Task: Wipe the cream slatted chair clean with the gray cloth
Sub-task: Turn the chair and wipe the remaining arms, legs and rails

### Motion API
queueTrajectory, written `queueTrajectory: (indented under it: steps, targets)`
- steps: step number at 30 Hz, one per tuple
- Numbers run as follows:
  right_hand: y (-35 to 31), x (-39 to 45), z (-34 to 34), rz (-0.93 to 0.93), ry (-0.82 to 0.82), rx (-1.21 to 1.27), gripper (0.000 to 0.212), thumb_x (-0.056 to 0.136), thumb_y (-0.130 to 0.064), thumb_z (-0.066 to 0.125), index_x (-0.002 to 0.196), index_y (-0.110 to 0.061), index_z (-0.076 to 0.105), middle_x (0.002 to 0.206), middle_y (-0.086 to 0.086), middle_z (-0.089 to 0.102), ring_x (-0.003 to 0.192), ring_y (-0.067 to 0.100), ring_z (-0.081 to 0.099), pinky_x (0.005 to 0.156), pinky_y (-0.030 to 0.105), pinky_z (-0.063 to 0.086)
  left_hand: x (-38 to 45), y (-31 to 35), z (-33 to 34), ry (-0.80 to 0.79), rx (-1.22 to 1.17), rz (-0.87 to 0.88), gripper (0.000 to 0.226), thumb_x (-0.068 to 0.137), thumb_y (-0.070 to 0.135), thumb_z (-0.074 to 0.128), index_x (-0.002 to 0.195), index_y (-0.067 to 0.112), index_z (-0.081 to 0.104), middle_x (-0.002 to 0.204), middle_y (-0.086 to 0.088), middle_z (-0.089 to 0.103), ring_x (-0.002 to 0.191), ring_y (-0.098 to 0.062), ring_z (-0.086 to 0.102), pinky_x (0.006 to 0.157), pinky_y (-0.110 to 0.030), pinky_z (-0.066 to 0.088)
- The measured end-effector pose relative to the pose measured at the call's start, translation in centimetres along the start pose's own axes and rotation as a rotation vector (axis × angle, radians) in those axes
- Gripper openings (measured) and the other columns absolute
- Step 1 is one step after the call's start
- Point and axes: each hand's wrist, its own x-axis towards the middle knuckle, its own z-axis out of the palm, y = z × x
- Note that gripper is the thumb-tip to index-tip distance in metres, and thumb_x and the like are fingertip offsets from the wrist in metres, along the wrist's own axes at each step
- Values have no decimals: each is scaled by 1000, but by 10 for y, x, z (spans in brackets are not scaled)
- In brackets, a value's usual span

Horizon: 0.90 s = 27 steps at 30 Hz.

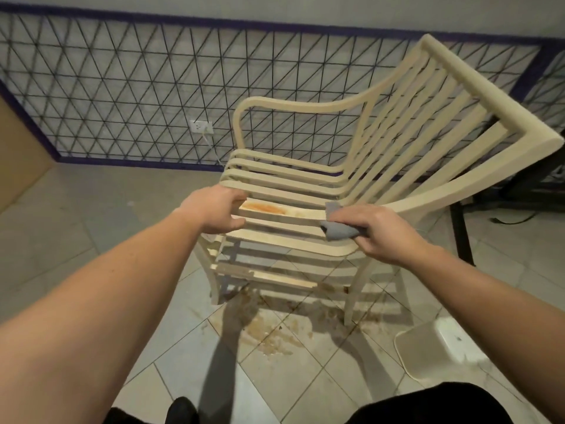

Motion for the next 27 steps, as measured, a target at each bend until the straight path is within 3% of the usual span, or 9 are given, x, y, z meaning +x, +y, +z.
queueTrajectory:
  steps: [4,7,13,15,17,21,25,27]
  targets:
    - [0,-3,-10,36,65,0,50,78,5,61,120,-22,68,113,-4,72,103,18,62,91,31,49,2,0,0,27,22,-12,39,87,53,61,116,26,64,96,4,66,86,-21,57,74,-34,50]
    - [10,-7,-8,81,48,-79,46,79,0,65,120,-21,67,112,-1,72,103,23,63,89,36,50,0,12,-3,24,32,26,39,87,56,61,115,29,66,87,10,58,82,-17,52,68,-30,41]
    - [12,-15,-6,243,37,-172,25,97,-42,51,120,-34,58,109,-10,68,96,14,60,84,33,45,-9,58,11,65,33,84,38,86,63,55,95,28,68,84,10,69,82,-18,64,70,-32,54]
    - [-3,-19,11,211,40,-62,30,96,-29,56,126,-33,58,118,-12,66,107,12,59,95,34,44,-10,63,11,73,30,69,39,86,62,56,99,28,70,91,9,71,88,-20,66,73,-33,54]
    - [-6,-27,17,155,40,10,45,89,-11,61,132,-27,60,128,-10,65,120,12,57,105,35,43,-13,65,10,76,50,53,33,87,60,56,88,29,66,84,9,67,85,-21,64,68,-32,46]
    - [13,-31,-20,198,66,21,47,85,2,61,125,-22,66,118,-2,69,111,15,59,102,35,46,-16,71,9,70,85,33,36,89,56,55,68,28,48,70,9,54,73,-19,57,62,-31,40]
    - [16,-17,-19,242,20,-96,25,96,-26,56,120,-31,60,112,-6,66,105,16,58,92,35,46,-15,75,-1,-5,121,53,30,89,50,53,70,27,50,70,8,54,70,-18,55,61,-31,42]
    - [4,-18,3,198,-16,-122,25,98,-36,52,123,-33,57,116,-9,65,107,16,59,94,35,45,-14,76,-5,-40,108,46,29,89,45,54,69,25,52,70,6,54,70,-19,55,63,-32,47]
